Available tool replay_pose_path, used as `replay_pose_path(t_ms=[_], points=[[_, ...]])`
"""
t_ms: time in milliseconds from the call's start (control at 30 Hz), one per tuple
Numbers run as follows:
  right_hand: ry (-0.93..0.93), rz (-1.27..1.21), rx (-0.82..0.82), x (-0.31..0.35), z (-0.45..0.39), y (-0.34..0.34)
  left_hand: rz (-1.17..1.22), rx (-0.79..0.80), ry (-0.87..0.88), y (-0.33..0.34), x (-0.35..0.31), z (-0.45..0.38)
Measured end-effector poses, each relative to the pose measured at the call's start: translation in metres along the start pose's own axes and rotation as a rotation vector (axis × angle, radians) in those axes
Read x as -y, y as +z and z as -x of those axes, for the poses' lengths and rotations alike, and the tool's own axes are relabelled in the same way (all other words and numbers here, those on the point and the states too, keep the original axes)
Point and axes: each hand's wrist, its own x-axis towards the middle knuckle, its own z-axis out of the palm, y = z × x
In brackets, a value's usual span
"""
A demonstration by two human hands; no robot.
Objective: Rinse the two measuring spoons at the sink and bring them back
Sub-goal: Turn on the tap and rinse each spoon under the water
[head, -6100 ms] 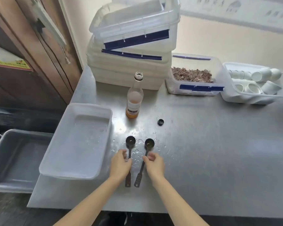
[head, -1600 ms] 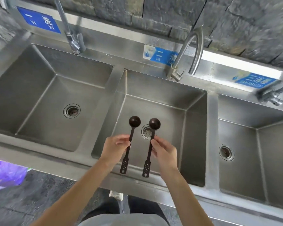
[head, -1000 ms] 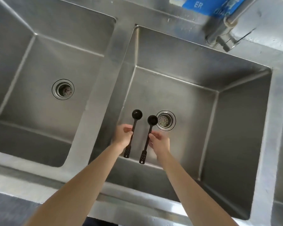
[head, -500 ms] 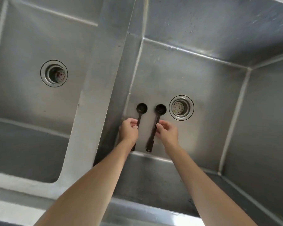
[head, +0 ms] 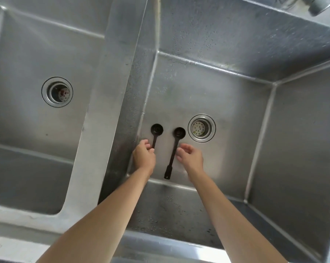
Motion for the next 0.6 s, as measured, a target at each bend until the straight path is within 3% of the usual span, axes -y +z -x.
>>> replay_pose_path(t_ms=[233, 600], points=[[-0.090, -0.060, -0.015, 0.069, 0.041, -0.065, 0.129, 0.131, 0.215, -0.024, -0.083, 0.046], [-0.474, -0.300, -0.193, 0.234, 0.083, -0.184, 0.284, 0.058, 0.712, -0.060, -0.287, 0.091]])
